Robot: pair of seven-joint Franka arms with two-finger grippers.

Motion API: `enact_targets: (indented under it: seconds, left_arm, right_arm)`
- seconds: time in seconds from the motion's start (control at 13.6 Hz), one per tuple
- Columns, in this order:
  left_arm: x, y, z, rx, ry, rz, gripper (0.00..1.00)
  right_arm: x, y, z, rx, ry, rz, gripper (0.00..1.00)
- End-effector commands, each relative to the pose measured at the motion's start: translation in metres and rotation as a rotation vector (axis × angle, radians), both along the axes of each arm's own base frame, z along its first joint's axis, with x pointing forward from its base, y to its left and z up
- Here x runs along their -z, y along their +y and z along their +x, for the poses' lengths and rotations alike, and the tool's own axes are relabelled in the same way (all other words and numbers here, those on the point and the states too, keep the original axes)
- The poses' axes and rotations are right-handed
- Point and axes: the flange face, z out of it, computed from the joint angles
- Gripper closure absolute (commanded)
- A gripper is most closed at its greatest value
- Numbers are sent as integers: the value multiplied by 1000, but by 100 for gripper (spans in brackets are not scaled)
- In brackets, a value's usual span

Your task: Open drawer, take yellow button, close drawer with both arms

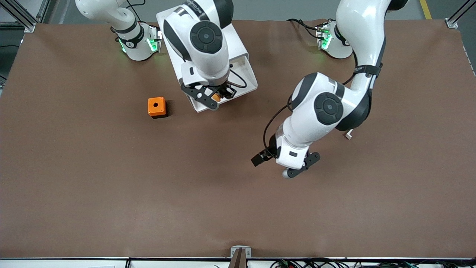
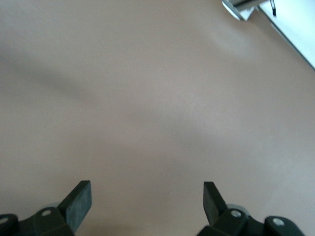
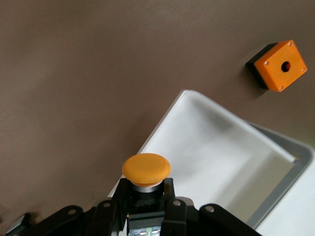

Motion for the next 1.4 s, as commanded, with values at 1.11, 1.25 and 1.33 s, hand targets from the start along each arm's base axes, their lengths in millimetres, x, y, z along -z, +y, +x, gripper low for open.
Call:
enact_targets:
  seconds: [1.11, 1.25, 1.33]
  left_arm:
    - [46, -113, -123, 186, 8, 207, 0]
    - [45, -122, -142, 207, 32, 225, 0]
    - [44, -124, -148, 204, 48, 234, 0]
  right_arm:
    - [29, -419, 160, -294, 17, -42, 100]
    - [58, -472, 161, -311, -4, -26, 100]
    - [72, -499, 160, -333, -14, -17, 100]
